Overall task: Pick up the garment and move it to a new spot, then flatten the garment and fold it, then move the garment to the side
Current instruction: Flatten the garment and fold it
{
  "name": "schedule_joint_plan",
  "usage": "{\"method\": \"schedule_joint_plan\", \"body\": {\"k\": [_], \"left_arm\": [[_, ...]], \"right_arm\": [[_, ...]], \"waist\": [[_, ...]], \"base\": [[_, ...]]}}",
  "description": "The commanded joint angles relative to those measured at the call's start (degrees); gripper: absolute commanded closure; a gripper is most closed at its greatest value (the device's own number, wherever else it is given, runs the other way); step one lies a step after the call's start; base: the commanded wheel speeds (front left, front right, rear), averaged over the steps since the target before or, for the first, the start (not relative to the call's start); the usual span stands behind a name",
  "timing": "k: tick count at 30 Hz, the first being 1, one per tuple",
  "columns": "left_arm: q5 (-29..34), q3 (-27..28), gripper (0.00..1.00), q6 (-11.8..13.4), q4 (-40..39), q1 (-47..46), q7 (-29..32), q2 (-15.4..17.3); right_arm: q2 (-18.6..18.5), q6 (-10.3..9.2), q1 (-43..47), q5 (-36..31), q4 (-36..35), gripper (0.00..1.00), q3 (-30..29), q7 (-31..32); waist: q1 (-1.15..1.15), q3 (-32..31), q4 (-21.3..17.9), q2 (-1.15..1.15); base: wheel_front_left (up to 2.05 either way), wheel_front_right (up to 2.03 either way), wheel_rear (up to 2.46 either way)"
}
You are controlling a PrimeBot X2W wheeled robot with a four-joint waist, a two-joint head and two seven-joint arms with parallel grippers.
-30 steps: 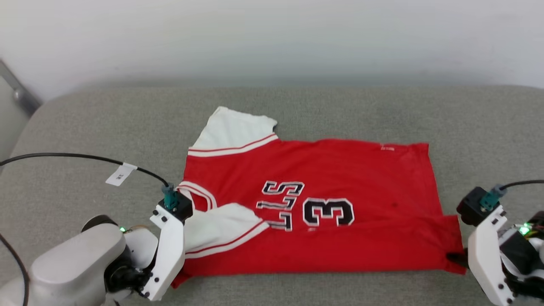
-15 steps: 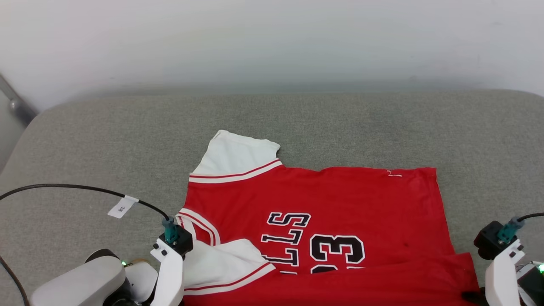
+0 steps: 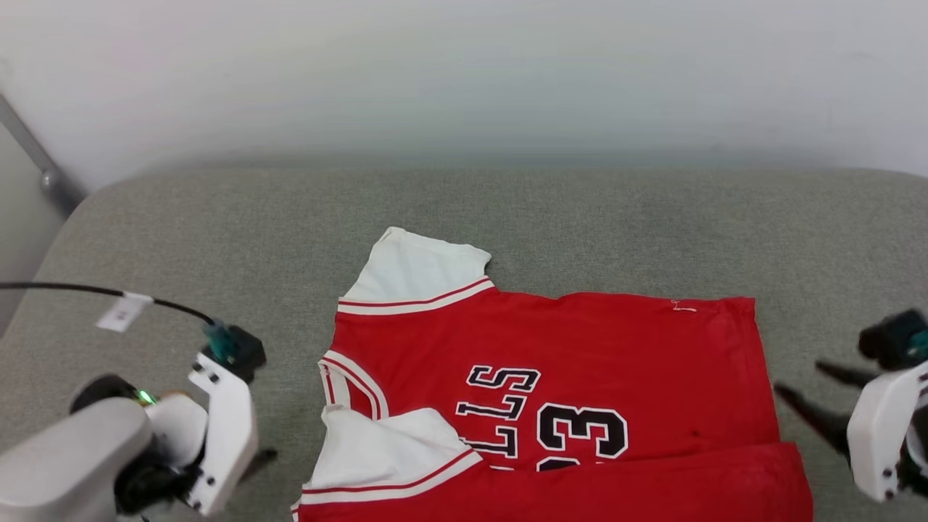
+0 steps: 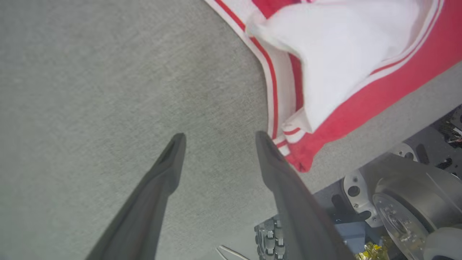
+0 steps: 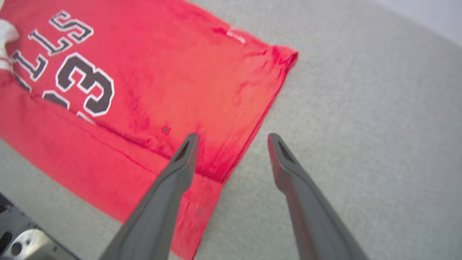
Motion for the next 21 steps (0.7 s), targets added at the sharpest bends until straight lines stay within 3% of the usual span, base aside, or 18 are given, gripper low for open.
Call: {"method": "schedule_joint_plan", "body": {"k": [1, 6, 8, 12, 16, 21], "left_arm": [[1.3, 1.0, 0.0, 0.6, -0.5, -1.5, -1.9, 0.7], [6.3, 3.9, 0.0, 2.6, -0.2, -5.0, -10.1, 0.7], [7.3, 4.3, 0.0, 2.8, 0.3, -5.8, -11.5, 0.5], [10.5, 5.5, 0.0, 4.0, 2.1, -9.3, -15.0, -1.5], [12.9, 6.2, 0.0, 4.3, 4.3, -13.3, -16.5, -3.4], [12.0, 8.7, 0.0, 3.5, 7.5, -19.4, -15.6, -5.1]], "right_arm": [[1.6, -0.04, 0.8, -1.6, 1.0, 0.0, -2.8, -3.7], [6.8, -0.04, 2.4, -8.9, 3.1, 0.0, -12.5, -14.8], [8.1, -0.04, 2.7, -10.4, 3.0, 0.0, -14.5, -16.4], [13.8, -0.04, 5.3, -16.6, 1.7, 0.0, -23.8, -21.6], [20.6, -0.04, 9.0, -22.8, -3.6, 0.0, -34.2, -23.9], [29.1, -0.04, 14.1, -29.8, -14.0, 0.0, -43.3, -24.4]], "waist": [[0.0, -0.4, 0.0, 0.0], [0.0, -0.6, -0.9, 0.0], [0.0, -0.4, -1.3, 0.0], [0.0, 0.7, -2.8, 0.0], [0.0, 3.2, -4.6, 0.0], [0.0, 8.3, -7.1, 0.0]], "base": [[0.0, 0.0, 0.0], [0.0, 0.0, 0.0], [0.0, 0.0, 0.0], [0.0, 0.0, 0.0], [0.0, 0.0, 0.0], [0.0, 0.0, 0.0]]}}
